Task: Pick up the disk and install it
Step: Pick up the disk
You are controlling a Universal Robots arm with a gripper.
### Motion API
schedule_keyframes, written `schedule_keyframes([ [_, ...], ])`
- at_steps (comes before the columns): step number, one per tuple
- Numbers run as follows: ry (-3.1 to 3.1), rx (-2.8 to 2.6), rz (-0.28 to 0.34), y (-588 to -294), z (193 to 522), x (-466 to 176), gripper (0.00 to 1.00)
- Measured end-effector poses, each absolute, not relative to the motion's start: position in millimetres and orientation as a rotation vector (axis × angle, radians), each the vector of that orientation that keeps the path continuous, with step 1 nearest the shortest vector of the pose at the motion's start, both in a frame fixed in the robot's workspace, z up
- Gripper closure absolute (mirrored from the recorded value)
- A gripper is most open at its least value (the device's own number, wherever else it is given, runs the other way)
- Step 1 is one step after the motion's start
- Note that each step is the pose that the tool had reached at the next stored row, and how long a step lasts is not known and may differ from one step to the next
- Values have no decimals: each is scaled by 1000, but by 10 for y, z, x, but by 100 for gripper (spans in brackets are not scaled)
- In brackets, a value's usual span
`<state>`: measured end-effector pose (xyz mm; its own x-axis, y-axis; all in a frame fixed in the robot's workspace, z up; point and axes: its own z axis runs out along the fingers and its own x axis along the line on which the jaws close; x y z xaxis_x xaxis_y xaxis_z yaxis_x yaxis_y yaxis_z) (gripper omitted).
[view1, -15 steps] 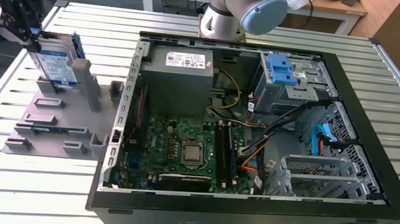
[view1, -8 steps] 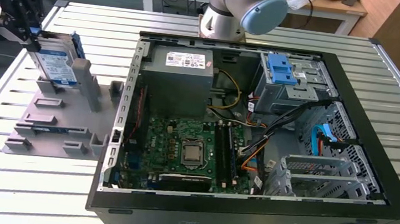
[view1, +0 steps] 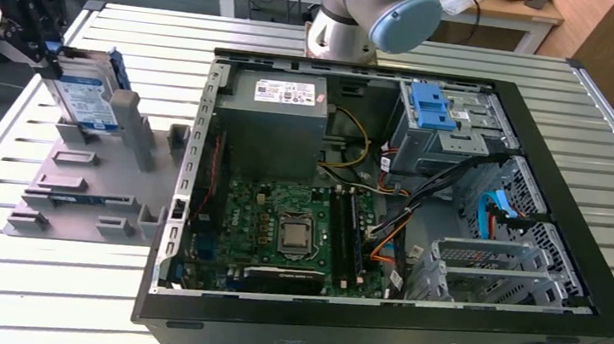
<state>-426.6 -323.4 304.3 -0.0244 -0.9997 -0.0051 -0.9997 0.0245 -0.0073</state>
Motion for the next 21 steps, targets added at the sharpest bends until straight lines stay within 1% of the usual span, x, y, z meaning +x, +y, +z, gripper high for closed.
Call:
schedule_keyframes([
  [21, 2242, -2188, -3, -3233, 3229, -4266, 64],
])
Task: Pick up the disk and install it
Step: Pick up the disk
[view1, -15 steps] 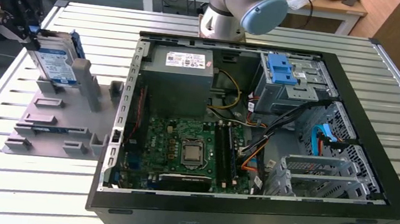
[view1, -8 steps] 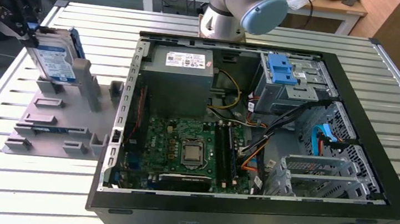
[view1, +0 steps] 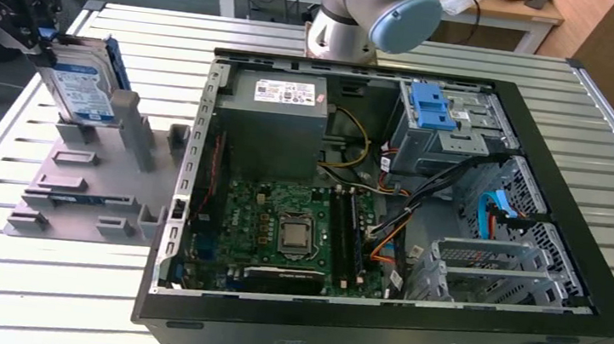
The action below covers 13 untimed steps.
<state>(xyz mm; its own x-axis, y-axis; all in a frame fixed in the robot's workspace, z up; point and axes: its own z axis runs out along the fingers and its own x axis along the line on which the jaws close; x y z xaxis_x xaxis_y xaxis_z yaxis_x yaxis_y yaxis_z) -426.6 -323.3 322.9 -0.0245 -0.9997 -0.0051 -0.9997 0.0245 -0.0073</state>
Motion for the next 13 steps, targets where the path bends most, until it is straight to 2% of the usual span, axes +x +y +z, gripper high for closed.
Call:
schedule_keyframes([
  [13, 2242, -2188, -3, -3233, 3362, -4266, 64],
])
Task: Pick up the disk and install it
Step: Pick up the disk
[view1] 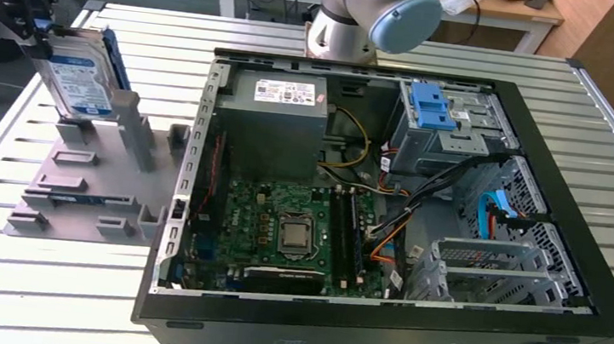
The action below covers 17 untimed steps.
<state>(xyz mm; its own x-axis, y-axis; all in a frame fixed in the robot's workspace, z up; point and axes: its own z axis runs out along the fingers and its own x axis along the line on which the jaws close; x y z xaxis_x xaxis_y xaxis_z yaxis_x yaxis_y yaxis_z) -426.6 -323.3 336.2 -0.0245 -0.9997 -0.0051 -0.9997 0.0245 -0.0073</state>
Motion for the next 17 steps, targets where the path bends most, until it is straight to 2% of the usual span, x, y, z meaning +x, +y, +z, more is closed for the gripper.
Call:
schedule_keyframes([
  [17, 2242, -2188, -3, -3233, 3557, -4266, 64],
])
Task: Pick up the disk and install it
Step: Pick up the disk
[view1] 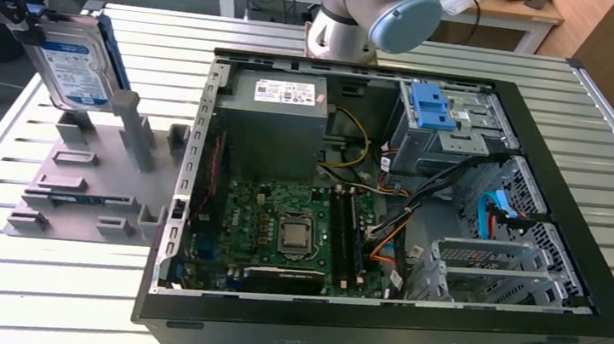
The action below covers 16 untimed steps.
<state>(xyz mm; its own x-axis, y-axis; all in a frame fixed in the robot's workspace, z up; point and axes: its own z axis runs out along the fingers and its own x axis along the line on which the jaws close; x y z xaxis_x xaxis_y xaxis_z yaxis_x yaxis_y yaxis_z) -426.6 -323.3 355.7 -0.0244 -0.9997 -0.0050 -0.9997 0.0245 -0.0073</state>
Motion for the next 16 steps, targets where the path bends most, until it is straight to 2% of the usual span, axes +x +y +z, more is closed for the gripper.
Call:
schedule_keyframes([
  [16, 2242, -2188, -3, -3233, 3734, -4266, 64],
])
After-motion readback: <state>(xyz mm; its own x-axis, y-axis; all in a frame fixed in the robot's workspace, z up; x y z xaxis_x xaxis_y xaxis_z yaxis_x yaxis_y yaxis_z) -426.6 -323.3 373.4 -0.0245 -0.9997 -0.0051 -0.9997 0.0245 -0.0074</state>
